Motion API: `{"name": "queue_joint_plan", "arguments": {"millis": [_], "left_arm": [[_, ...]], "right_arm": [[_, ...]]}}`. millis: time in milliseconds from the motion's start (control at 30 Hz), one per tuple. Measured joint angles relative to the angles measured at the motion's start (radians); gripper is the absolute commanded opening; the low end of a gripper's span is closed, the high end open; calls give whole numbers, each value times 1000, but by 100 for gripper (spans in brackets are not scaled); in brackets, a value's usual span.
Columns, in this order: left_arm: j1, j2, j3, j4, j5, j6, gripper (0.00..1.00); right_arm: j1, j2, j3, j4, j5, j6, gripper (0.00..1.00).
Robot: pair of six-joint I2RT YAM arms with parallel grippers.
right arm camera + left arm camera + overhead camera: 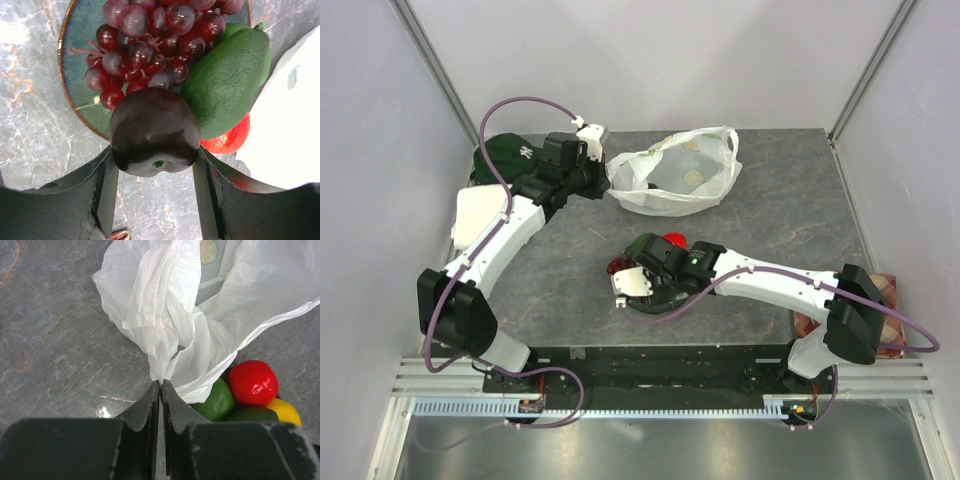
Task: Take the fake fruits out of the plastic bag
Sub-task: Place the fake fruit on the plate.
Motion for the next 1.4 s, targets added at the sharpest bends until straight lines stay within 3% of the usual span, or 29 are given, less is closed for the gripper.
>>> {"name": "queue_joint_plan", "arguments": {"millis": [400,667,1233,1367,1400], "left_arm": [[0,0,0,0,3,0,13],[0,-1,-1,0,2,0,13],[4,-21,-1,0,0,0,13],[5,-21,-1,0,0,0,13],[5,-21,-1,0,0,0,13]], "right_arm": [[7,-116,-20,-93,-91,0,16],[37,-111,-35,-128,-132,-3,17],[60,60,-69,-37,-32,-37,15],[62,70,-69,-17,-22,-36,23],[62,72,-69,-13,-20,-36,30]]}}
